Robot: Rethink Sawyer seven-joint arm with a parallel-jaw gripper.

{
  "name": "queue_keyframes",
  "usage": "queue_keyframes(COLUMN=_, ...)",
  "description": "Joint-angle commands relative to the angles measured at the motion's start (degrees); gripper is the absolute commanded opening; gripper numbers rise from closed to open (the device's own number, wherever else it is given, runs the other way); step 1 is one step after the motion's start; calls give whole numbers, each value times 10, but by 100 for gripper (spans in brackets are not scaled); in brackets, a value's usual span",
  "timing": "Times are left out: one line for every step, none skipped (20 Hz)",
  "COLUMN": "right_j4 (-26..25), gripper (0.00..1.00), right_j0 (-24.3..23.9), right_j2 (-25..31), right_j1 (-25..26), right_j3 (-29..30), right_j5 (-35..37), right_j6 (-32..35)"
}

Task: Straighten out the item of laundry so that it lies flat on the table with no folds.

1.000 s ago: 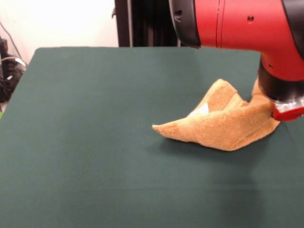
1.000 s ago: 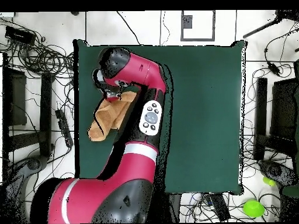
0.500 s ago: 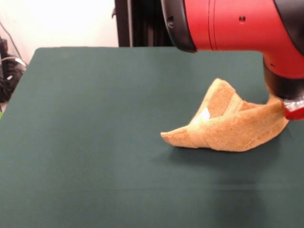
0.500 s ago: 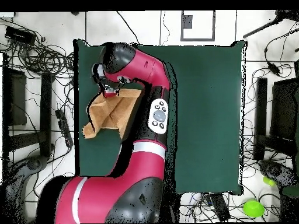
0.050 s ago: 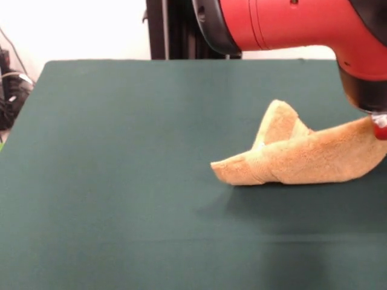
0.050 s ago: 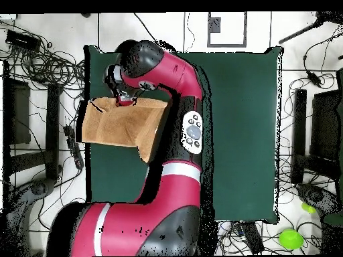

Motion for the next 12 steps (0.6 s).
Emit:
queue_keyframes(right_j4=-5, gripper=0, right_j0=-4, right_j2=78, right_j1=-18, right_j3=32, right_j5=64, right_j6=6)
queue_keyframes(right_j4=-15, gripper=0, right_j0=-4, right_j2=74, right_j1=-18, right_j3=30, right_j5=72, right_j6=6)
queue_keyframes(right_j4=-21, gripper=0, right_j0=-3, right_j2=69, right_j1=-23, right_j3=30, right_j5=74, right_j6=9)
queue_keyframes(right_j4=-24, gripper=0, right_j0=-2, right_j2=68, right_j1=-23, right_j3=30, right_j5=76, right_j6=14)
queue_keyframes(right_j4=-26, gripper=0, right_j0=-1, right_j2=68, right_j1=-24, right_j3=29, right_j5=76, right_j6=12)
queue_keyframes(right_j4=-33, gripper=100, right_j0=1, right_j2=61, right_j1=-26, right_j3=30, right_j5=75, right_j6=28)
queue_keyframes(right_j4=-33, gripper=100, right_j0=1, right_j2=60, right_j1=-27, right_j3=33, right_j5=71, right_j6=25)
queue_keyframes(right_j4=-34, gripper=100, right_j0=2, right_j2=59, right_j1=-29, right_j3=37, right_j5=66, right_j6=23)
queue_keyframes(right_j4=-38, gripper=100, right_j0=2, right_j2=60, right_j1=-28, right_j3=35, right_j5=66, right_j6=18)
queue_keyframes(right_j4=-46, gripper=100, right_j0=-1, right_j2=68, right_j1=-24, right_j3=26, right_j5=66, right_j6=-7)
queue_keyframes(right_j4=-48, gripper=100, right_j0=0, right_j2=71, right_j1=-20, right_j3=19, right_j5=61, right_j6=-7)
queue_keyframes(right_j4=-49, gripper=100, right_j0=0, right_j2=73, right_j1=-20, right_j3=19, right_j5=59, right_j6=-5)
